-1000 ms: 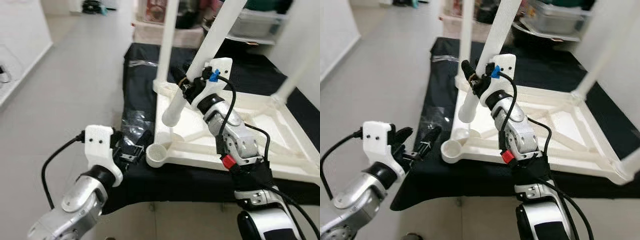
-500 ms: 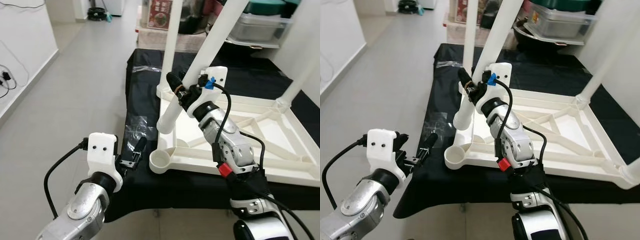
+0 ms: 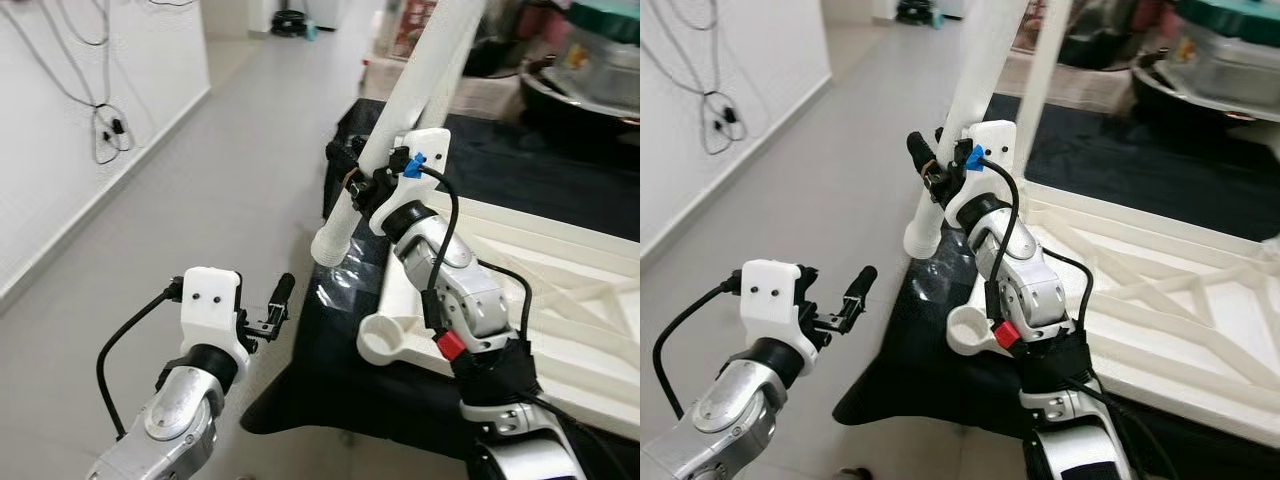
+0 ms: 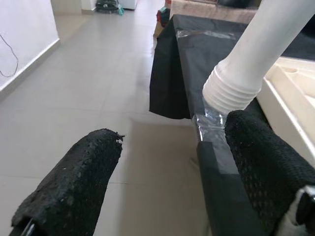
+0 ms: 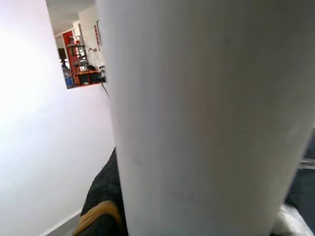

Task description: Building children table

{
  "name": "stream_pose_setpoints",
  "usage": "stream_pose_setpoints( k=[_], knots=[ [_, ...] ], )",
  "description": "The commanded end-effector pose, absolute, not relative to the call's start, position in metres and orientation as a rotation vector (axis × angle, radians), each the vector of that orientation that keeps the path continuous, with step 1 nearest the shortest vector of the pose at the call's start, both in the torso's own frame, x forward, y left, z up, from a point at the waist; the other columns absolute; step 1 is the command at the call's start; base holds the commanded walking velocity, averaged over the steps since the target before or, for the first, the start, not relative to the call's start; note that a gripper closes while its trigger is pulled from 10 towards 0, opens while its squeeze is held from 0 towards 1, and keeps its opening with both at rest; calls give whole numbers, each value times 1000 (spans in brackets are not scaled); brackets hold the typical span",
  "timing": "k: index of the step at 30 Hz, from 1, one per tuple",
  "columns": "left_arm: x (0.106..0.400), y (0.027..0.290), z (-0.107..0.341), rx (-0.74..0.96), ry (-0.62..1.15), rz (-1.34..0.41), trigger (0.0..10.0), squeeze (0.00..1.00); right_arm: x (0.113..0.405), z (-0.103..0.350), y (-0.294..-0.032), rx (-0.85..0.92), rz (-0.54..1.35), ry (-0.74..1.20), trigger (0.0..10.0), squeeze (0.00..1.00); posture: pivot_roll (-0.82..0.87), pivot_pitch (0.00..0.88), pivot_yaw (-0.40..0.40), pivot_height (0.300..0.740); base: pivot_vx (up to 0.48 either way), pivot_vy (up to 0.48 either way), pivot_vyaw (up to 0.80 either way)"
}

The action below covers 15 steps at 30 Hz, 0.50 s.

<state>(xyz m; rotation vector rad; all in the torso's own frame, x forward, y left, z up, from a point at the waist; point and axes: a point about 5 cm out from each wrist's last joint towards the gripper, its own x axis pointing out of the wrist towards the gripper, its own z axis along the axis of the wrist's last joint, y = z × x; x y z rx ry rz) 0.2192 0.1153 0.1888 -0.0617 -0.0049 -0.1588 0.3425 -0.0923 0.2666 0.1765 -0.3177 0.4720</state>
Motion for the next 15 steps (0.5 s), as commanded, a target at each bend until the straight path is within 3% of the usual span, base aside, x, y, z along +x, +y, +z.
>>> stream_pose_setpoints(
  k=[1,6,15],
  knots=[
    [220,113,182,-32,35,-160,10000,0,344,270,-104,181,420,-330,10000,0,113,92,-101,740,0,0,0],
    [221,115,180,-26,42,-148,10000,0,345,269,-107,181,397,-323,10000,0,113,93,-103,740,0,0,0],
    [221,116,180,-27,47,-137,10000,0,346,267,-110,157,364,-313,10000,0,115,94,-97,740,0,0,-771]
  ],
)
